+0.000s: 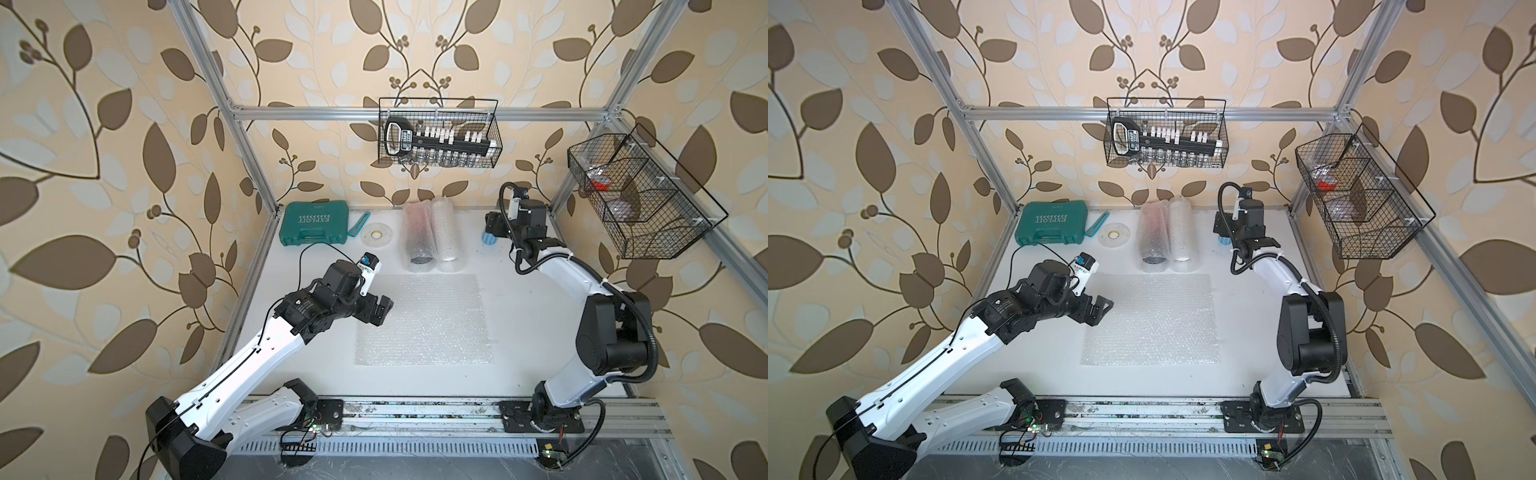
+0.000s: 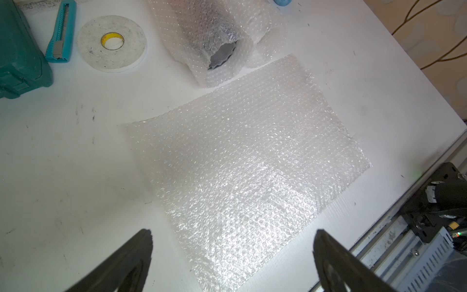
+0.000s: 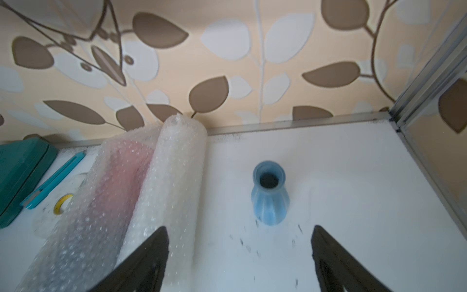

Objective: Unwrap the vase from the bubble wrap
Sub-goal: Place the vase at the center of the board, then move the bubble wrap to the center of the board.

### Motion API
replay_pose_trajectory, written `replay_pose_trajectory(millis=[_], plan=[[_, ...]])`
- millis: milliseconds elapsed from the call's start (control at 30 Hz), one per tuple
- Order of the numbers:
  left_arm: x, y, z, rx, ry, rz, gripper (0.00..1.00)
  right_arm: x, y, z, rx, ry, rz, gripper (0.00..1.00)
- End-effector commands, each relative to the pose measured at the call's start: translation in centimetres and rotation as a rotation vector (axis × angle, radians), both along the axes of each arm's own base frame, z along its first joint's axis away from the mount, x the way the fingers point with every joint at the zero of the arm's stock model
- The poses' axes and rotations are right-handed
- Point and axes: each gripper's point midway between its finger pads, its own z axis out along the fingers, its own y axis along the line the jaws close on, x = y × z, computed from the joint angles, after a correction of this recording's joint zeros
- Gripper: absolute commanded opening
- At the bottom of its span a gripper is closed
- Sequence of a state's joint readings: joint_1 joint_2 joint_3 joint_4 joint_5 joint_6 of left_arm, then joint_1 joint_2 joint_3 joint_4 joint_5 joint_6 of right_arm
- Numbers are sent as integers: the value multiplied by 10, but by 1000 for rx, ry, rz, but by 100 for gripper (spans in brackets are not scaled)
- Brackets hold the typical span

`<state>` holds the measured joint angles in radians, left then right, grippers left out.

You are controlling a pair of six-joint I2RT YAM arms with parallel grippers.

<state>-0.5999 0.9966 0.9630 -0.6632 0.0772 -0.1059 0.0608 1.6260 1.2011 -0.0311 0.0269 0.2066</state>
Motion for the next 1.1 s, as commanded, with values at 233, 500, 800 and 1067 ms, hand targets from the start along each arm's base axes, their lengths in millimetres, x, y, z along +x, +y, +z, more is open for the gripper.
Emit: replay_pose_trajectory(millis=[233,500,800,1067], plan=[[4,5,6,-49,8,20,99,-111,41,-96,157,421,93,85],[7,7,4,-64,27,29,99,-156,51,-150,171,639,83,63],[9,10,3,-71,34,44,99,-194,54,-184,57,789,65,50],[11,11,3,-81,41,50,99,-215,63,-194,2,846,67,50]])
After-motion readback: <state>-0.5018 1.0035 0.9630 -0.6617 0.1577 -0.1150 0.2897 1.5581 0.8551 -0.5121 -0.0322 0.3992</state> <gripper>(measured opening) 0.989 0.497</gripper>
